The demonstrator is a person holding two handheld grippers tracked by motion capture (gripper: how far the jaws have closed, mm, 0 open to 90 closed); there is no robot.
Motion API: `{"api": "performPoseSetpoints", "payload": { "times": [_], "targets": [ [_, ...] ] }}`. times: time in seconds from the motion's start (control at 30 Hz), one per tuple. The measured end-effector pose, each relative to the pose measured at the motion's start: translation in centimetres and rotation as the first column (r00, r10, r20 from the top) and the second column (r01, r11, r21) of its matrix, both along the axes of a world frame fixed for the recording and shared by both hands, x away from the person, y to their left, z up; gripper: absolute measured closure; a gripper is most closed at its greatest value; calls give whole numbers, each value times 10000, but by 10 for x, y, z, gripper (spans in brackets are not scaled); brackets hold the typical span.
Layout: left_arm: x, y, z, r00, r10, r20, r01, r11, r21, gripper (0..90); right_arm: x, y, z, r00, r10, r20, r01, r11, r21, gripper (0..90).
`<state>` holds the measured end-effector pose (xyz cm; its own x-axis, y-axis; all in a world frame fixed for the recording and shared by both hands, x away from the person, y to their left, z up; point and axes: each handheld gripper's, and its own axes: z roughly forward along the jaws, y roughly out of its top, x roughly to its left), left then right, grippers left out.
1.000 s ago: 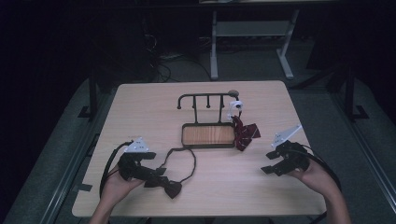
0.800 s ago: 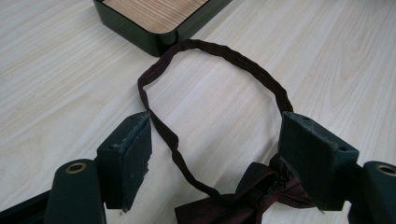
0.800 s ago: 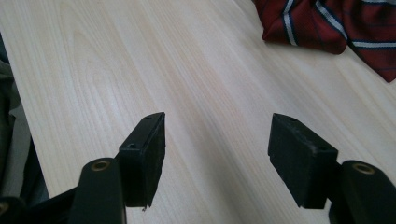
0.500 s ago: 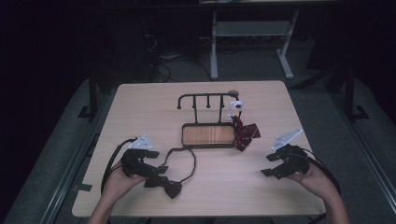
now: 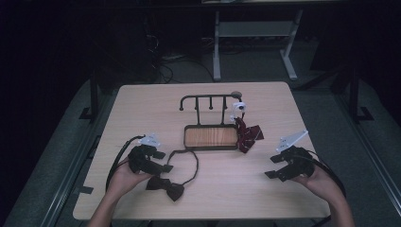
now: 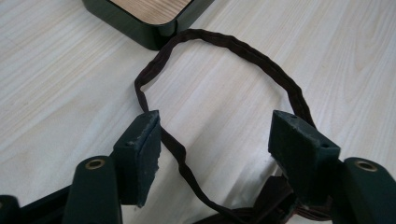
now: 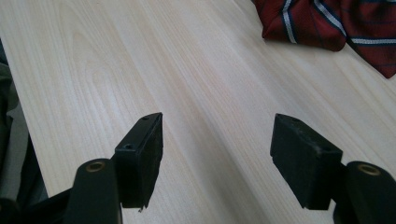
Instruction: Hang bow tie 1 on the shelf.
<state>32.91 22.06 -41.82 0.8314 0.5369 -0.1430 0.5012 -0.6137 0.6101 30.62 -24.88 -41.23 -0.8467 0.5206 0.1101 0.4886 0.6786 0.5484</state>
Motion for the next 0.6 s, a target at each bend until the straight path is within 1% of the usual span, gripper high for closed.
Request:
{"api": "performPoseSetpoints", "payload": {
  "times": [0.03, 0.07, 0.1, 0.17, 0.2, 0.23, 0.27, 0.3, 0.33, 0.37, 0.4, 0.43, 0.47, 0.5, 0.6],
  "targets": [
    [2, -1, 0, 10000, -74, -17, 74, 9999, 89, 351, 0, 0, 0, 10000, 2, 6, -2, 10000, 3, 341],
    [4, -2, 0, 10000, -24, -57, 24, 10000, 63, 354, 0, 0, 0, 10000, 20, 10, -20, 10000, 6, 341],
    [5, -2, 1, 9999, -118, -77, 119, 9997, 190, 365, -1, -1, 0, 10000, 21, 20, -21, 10000, 10, 341],
    [9, -4, 1, 9999, -47, -109, 49, 9998, 176, 376, -1, -1, 1, 10000, 28, 33, -28, 10000, 8, 341],
    [11, -4, 1, 9997, -103, -203, 109, 9995, 298, 386, -1, -2, 1, 10000, 0, 12, 0, 10000, 20, 341],
    [12, -5, 1, 9997, -129, -189, 136, 9992, 365, 394, -1, -2, 1, 10000, -30, -8, 30, 10000, 49, 339],
    [13, -6, 0, 9997, -61, -224, 68, 9995, 300, 405, 0, -3, 1, 10000, -25, 21, 25, 10000, 22, 337],
    [14, -7, 1, 9996, -85, -263, 94, 9994, 339, 416, -1, -2, 1, 10000, -27, -32, 27, 10000, 71, 337],
    [16, -7, 1, 9995, -189, -272, 202, 9985, 507, 425, -1, -2, 1, 10000, 16, 2, -16, 10000, 66, 337],
    [17, -9, 1, 9996, -162, -222, 174, 9983, 551, 427, -1, -1, 2, 10000, 18, 18, -18, 10000, 47, 335],
    [18, -9, 2, 9994, -268, -214, 283, 9970, 723, 432, -1, -1, 2, 10000, 24, 63, -24, 10000, 19, 333],
    [19, -10, 3, 9995, -250, -199, 263, 9973, 683, 435, -1, -1, 2, 10000, 2, 22, -2, 10000, 62, 332],
    [20, -10, 2, 9995, -151, -282, 168, 9981, 588, 438, -2, -1, 2, 10000, -6, 24, 6, 10000, 61, 332],
    [21, -10, 3, 9992, -265, -304, 288, 9965, 782, 445, -2, -1, 2, 10000, 7, 22, -7, 10000, 67, 332],
    [25, -10, 1, 9989, -237, -413, 274, 9954, 921, 446, -1, -1, 1, 10000, 30, 27, -30, 10000, 47, 331]
  ]
}}
